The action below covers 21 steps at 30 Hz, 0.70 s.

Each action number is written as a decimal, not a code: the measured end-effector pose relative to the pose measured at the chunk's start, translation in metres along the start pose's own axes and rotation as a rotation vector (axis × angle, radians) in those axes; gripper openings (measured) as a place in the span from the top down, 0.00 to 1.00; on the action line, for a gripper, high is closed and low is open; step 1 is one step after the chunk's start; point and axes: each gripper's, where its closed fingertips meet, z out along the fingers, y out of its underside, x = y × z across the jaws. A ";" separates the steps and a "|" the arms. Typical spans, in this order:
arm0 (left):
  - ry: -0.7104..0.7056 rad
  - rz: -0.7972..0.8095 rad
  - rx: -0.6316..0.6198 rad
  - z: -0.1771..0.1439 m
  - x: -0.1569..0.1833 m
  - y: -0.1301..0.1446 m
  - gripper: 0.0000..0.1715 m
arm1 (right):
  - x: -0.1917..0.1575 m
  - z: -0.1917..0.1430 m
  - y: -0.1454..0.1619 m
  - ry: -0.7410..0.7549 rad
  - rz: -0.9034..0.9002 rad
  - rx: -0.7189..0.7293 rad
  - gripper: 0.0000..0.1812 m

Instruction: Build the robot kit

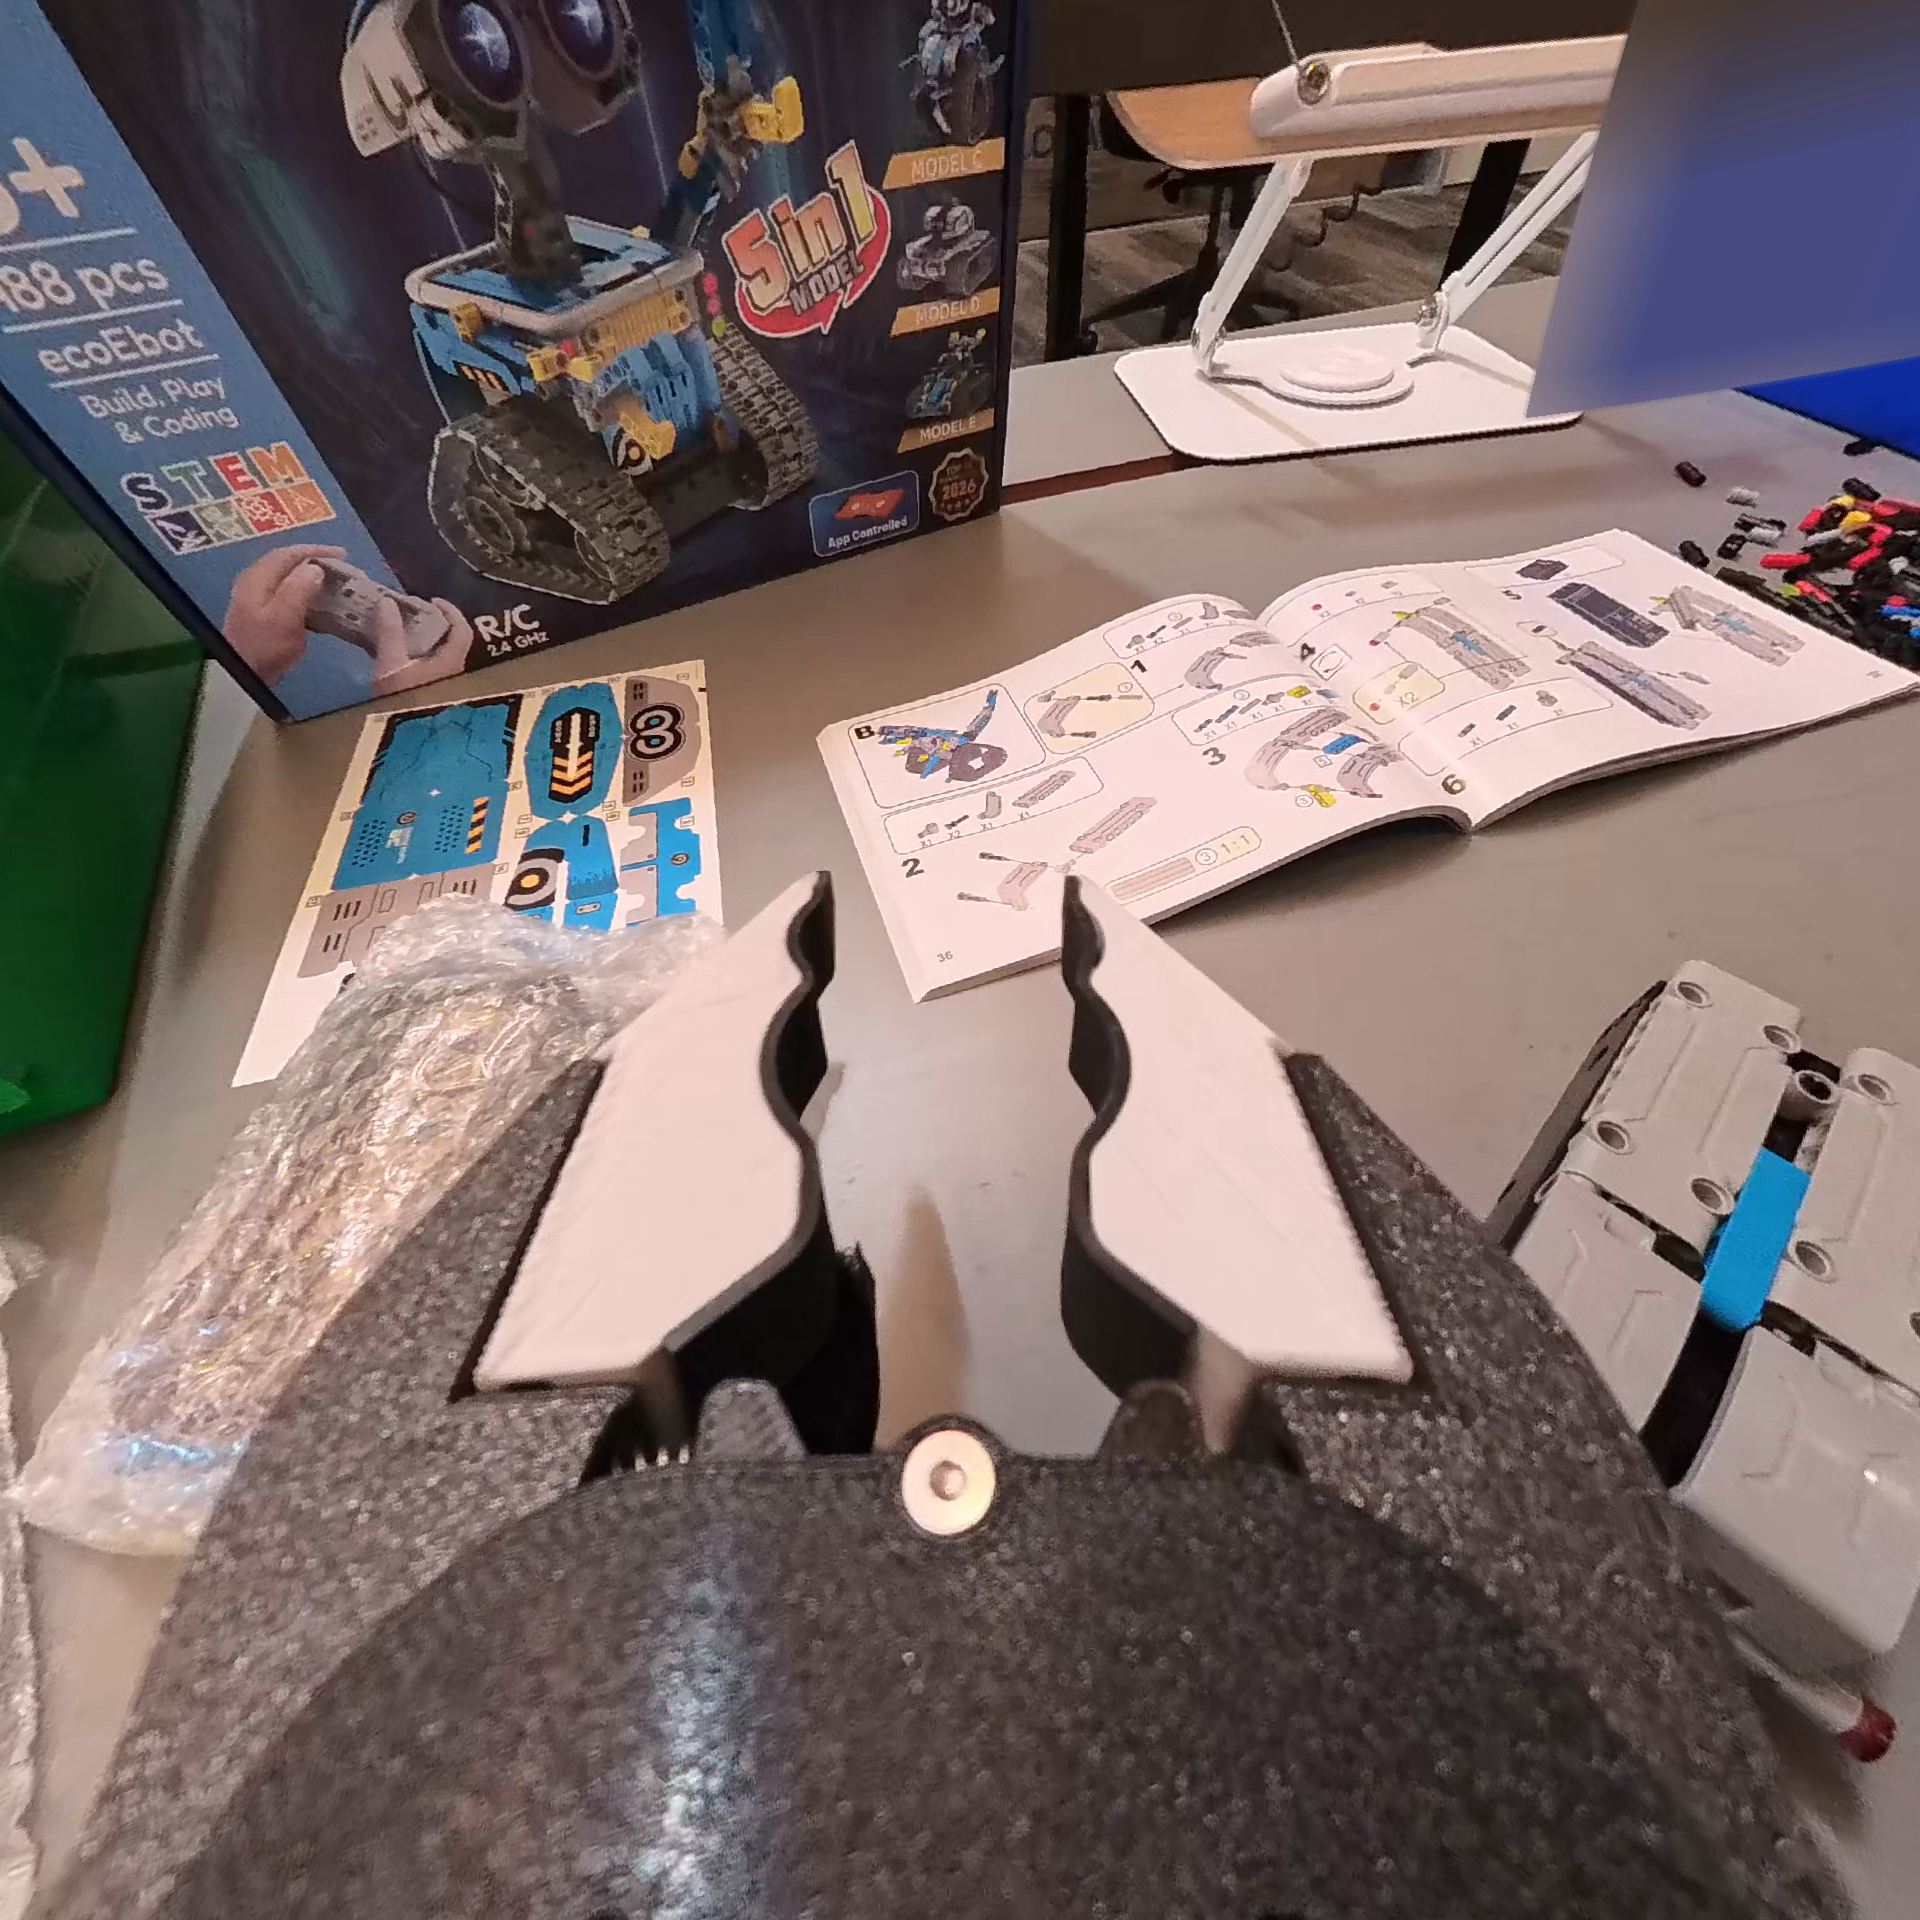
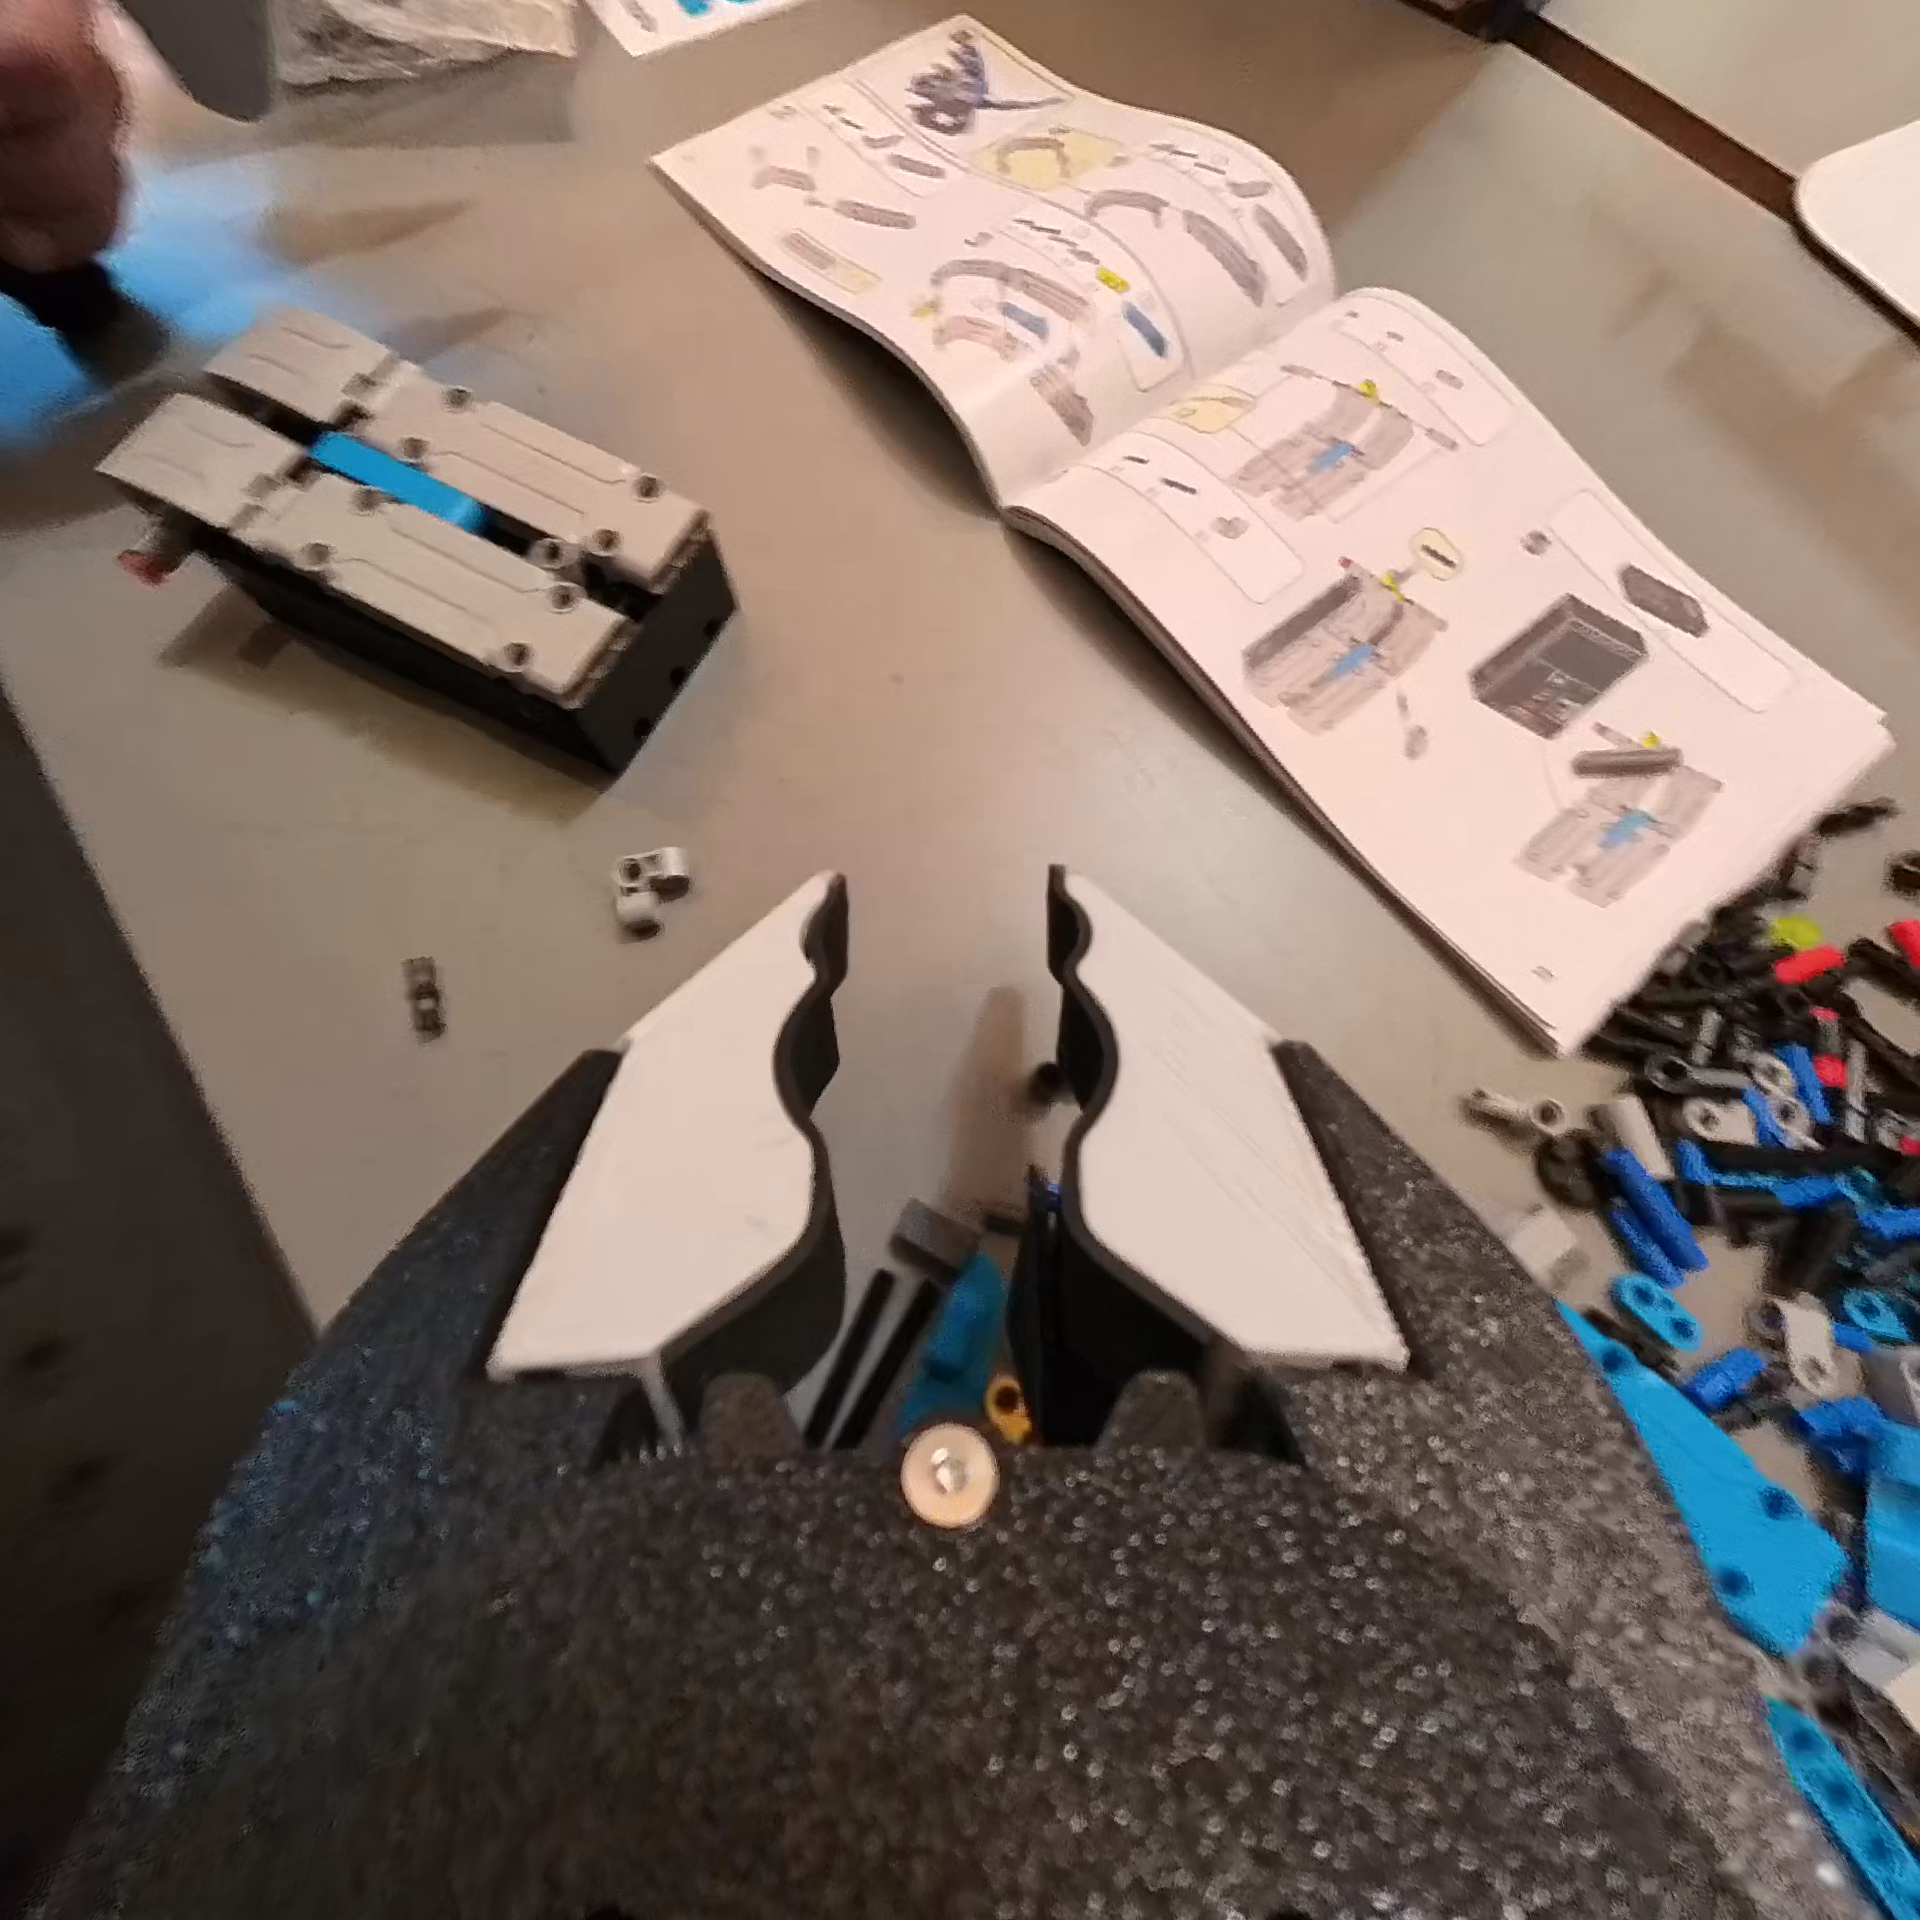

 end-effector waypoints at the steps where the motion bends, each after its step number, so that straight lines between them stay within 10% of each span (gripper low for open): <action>1: 0.000 0.005 0.007 -0.001 0.000 -0.001 0.75 | -0.011 -0.002 -0.003 -0.059 -0.014 0.020 0.79; 4: 0.006 0.013 0.028 -0.006 0.003 -0.004 0.75 | -0.055 -0.009 -0.010 -0.254 -0.096 0.063 0.82; 21: 0.066 0.068 0.082 -0.028 0.024 -0.007 0.76 | -0.069 0.017 0.018 -0.164 -0.282 -0.126 0.91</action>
